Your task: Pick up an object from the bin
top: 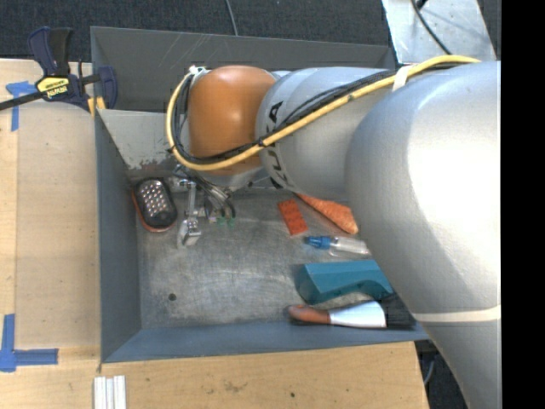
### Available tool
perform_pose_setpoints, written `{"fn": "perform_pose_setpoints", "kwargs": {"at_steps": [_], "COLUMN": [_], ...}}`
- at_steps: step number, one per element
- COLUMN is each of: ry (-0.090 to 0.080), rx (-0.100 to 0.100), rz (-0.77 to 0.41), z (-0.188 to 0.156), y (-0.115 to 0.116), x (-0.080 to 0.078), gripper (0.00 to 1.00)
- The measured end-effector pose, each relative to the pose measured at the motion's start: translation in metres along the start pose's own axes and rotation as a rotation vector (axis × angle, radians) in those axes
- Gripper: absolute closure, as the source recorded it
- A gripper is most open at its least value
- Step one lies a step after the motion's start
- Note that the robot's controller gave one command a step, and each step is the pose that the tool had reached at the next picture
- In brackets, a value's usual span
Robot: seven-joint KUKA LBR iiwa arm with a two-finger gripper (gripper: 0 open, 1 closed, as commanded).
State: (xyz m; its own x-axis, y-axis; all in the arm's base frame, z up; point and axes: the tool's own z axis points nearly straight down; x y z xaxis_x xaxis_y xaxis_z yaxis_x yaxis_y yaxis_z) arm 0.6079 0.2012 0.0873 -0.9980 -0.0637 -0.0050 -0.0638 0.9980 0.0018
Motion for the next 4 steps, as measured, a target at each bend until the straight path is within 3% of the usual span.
{"fn": "perform_pose_setpoints", "kwargs": {"at_steps": [1, 2, 3, 4], "ry": [0.000, -0.001, -0.001, 0.010], "rx": [0.007, -0.002, -0.002, 0.003], "rz": [-0.022, -0.079, -0.079, -0.023], "z": [0.009, -0.002, -0.002, -0.046], "y": [0.020, 0.040, 0.040, 0.040], "x": [-0.004, -0.004, -0.004, -0.002], "gripper": [0.00, 1.00, 1.00, 1.00]}}
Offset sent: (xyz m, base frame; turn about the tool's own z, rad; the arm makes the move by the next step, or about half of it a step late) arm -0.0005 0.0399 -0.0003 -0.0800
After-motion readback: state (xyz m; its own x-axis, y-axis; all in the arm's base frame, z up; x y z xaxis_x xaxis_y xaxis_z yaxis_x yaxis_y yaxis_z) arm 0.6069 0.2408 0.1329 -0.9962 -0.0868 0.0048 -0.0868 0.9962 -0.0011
